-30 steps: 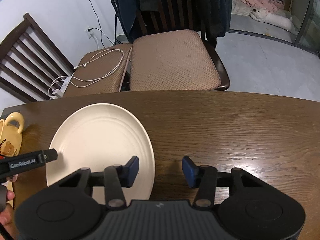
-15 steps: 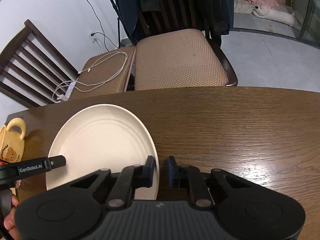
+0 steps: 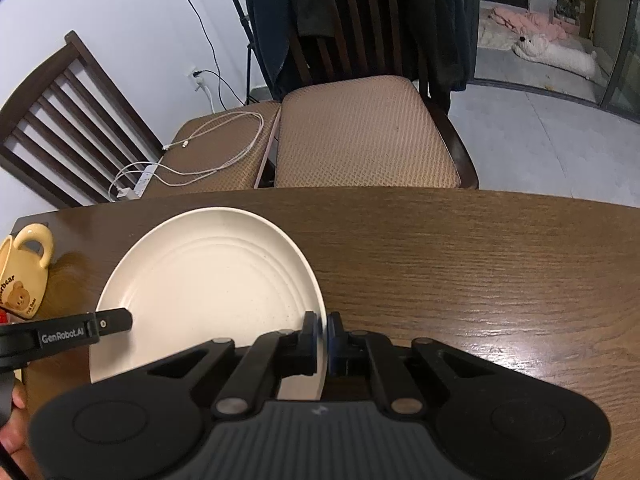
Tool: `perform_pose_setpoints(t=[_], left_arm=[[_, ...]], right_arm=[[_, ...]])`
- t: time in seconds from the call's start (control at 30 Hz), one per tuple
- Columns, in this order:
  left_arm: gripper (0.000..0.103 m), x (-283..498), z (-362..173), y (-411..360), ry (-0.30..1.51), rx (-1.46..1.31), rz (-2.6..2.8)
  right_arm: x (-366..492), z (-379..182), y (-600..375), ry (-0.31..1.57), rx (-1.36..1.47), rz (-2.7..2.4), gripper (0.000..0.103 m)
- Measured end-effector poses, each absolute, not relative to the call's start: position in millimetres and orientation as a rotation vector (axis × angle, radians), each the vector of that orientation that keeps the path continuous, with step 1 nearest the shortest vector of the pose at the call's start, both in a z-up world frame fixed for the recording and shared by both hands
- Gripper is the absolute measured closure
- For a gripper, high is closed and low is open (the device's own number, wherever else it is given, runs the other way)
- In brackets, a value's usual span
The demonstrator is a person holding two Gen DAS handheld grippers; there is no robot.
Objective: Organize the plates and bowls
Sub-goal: 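Close both grippers on the cream plate rim, then lift the gripped cream plate with both grippers, tilting it up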
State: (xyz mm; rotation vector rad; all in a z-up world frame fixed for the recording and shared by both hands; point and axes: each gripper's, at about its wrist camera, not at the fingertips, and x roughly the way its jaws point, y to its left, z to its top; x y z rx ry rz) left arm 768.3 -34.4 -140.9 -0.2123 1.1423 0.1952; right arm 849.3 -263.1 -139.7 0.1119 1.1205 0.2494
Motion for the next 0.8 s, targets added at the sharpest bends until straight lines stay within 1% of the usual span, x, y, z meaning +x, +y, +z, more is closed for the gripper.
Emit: perform_pose_setpoints(t=[0.43, 0.8], left_arm=[[0.083, 764.9, -140.0, -38.1, 1.136, -0.197, 0.188], [0.083, 755.1, -121.6, -40.4, 1.106, -0.189, 0.181]], right_arm=[[843.4, -138.3, -261.3, 1.105, 0.102, 0.239, 0.098], [831.2, -123.6, -268.0, 1.076, 0.105, 0.240, 0.098]])
